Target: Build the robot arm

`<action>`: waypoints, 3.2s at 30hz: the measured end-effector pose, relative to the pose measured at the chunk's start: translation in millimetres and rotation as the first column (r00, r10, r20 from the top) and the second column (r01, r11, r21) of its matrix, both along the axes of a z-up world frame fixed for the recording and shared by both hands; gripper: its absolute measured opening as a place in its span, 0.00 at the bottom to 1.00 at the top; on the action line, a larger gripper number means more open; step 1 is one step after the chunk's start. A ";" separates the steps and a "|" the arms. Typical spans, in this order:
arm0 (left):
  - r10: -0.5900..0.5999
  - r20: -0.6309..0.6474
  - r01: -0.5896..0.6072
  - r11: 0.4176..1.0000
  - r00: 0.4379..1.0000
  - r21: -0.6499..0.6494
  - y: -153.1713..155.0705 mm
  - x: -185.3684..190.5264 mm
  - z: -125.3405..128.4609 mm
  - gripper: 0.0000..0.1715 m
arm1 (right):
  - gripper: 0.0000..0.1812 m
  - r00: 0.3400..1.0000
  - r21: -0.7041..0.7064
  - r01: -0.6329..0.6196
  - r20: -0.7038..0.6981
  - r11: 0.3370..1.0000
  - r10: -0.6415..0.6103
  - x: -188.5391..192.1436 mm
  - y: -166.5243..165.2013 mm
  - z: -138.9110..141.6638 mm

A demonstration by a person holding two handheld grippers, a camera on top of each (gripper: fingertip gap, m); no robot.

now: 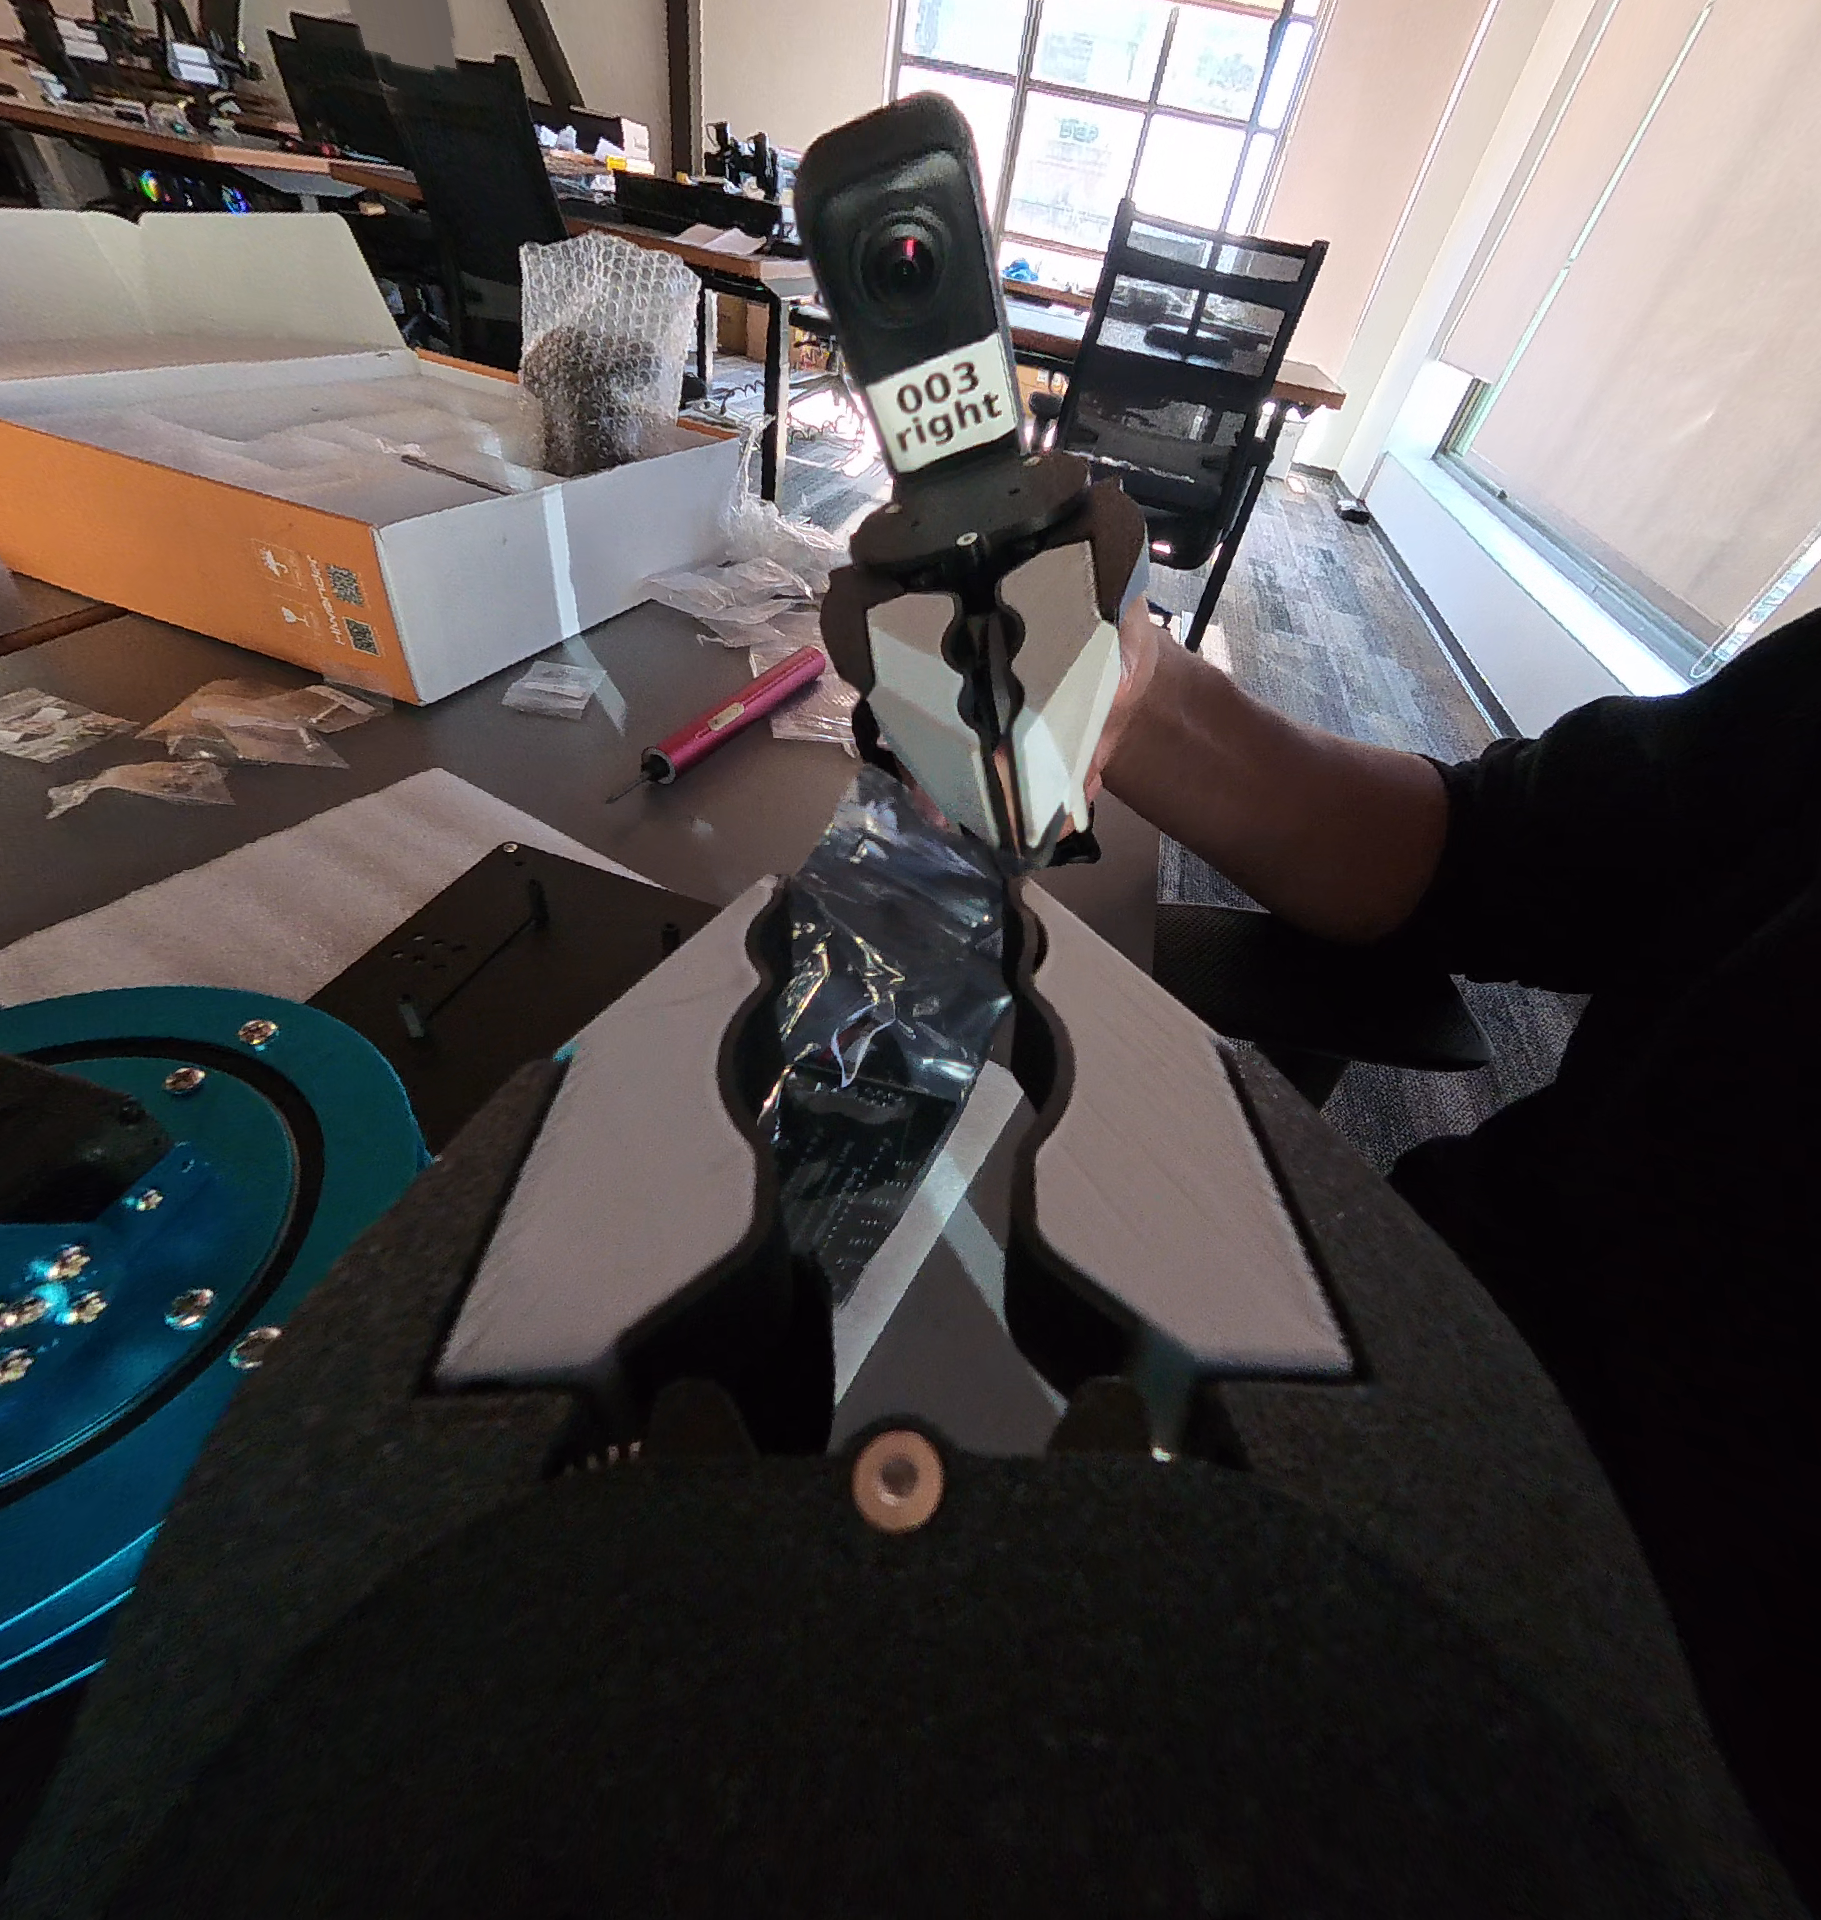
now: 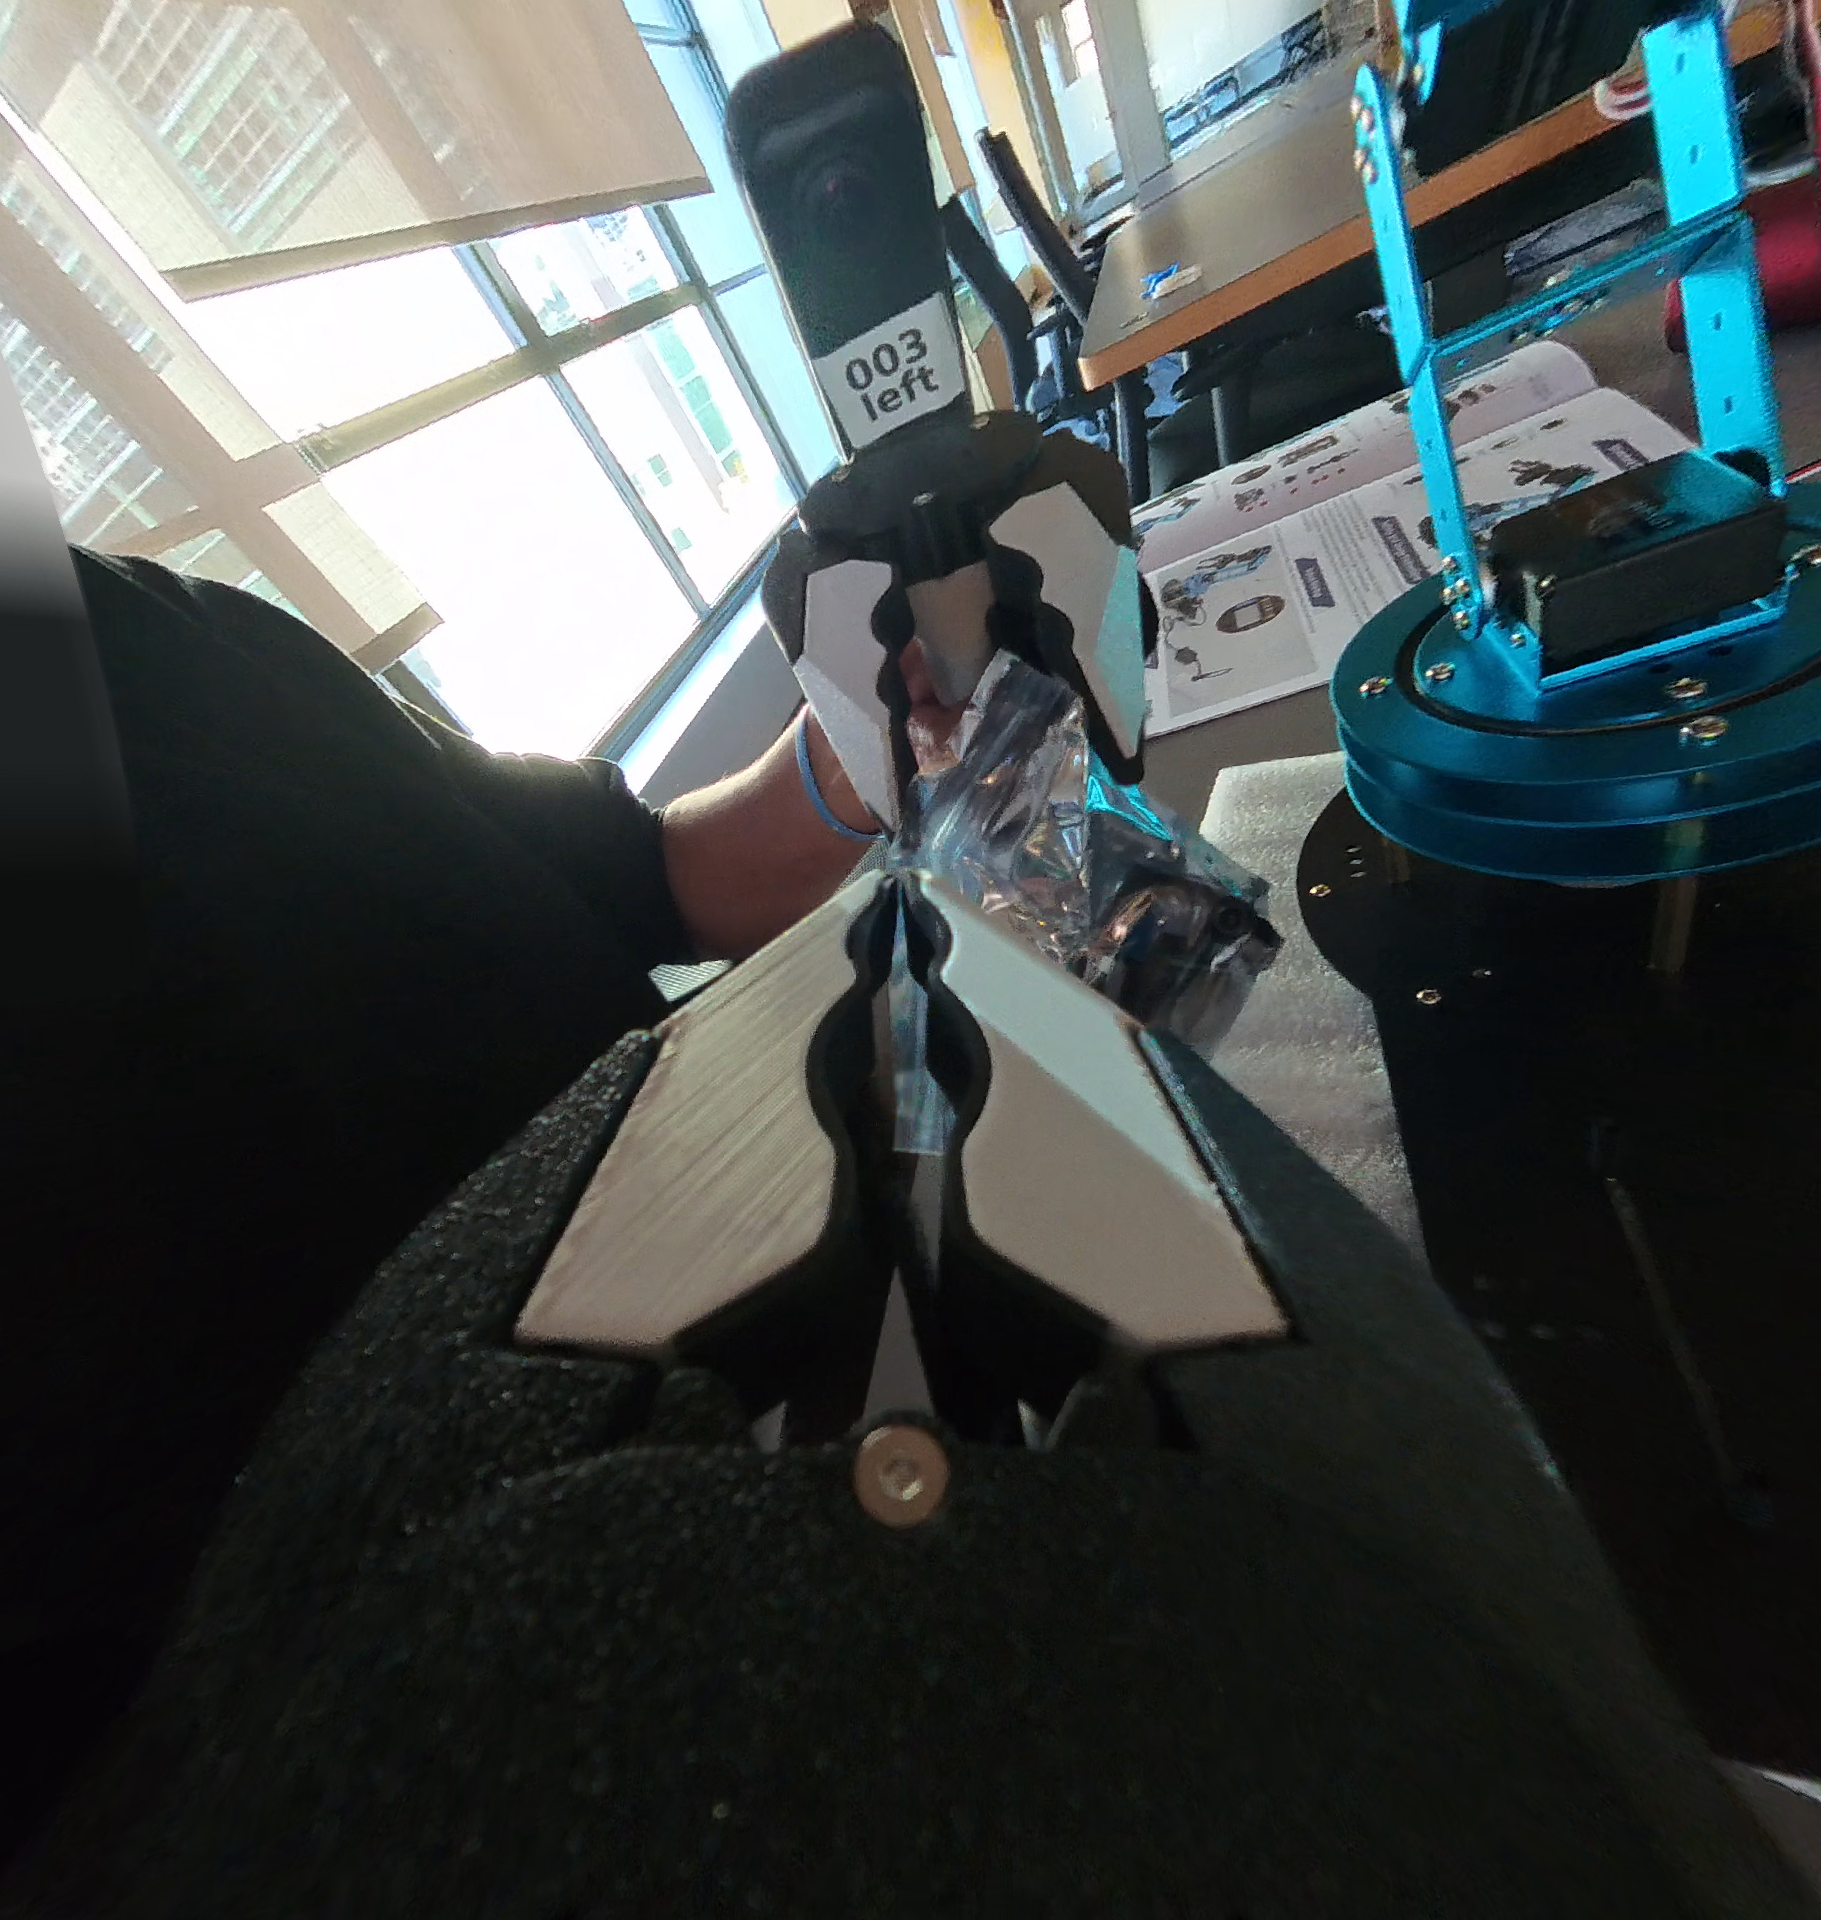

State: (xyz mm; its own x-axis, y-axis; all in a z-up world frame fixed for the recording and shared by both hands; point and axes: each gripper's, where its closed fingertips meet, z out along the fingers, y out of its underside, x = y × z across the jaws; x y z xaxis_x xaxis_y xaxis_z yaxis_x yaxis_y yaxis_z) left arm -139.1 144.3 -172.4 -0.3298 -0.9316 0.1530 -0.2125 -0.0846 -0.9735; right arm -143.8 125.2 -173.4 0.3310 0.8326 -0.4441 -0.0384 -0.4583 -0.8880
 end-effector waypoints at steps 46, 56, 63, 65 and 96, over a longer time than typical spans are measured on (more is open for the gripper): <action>0.096 0.035 -0.098 0.994 0.995 0.039 -0.9 -24.0 3.3 0.23 | 0.05 0.958 0.008 -0.156 0.246 0.988 0.150 -15.5 -9.1 -18.1; 0.606 -0.041 -0.584 0.744 0.794 -0.324 36.5 -65.2 11.5 0.30 | 0.00 0.805 0.342 0.288 0.420 0.894 -0.419 -23.1 27.3 -8.6; 0.545 -0.109 -0.510 0.670 0.831 -0.539 2.6 -66.6 8.1 0.22 | 0.00 0.656 0.547 0.278 0.492 0.790 -0.572 -51.9 21.5 -13.8; 0.527 -0.129 -0.496 0.650 0.840 -0.576 4.9 -66.2 3.9 0.19 | 0.00 0.658 0.539 0.271 0.502 0.798 -0.562 -54.8 20.8 -16.0; 0.473 -0.103 -0.459 0.742 0.875 -0.489 11.0 -50.0 2.2 0.07 | 0.07 0.856 0.325 0.253 0.364 0.911 -0.367 -57.5 10.1 -13.9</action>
State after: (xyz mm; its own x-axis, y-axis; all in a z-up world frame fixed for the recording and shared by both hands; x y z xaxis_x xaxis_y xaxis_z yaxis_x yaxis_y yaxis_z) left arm -189.1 155.3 -170.2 0.1153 -0.7744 0.6221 0.0040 -0.6259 -0.7799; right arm -201.3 135.4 -187.2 0.6943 0.7197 0.0039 0.2523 -0.2383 -0.9379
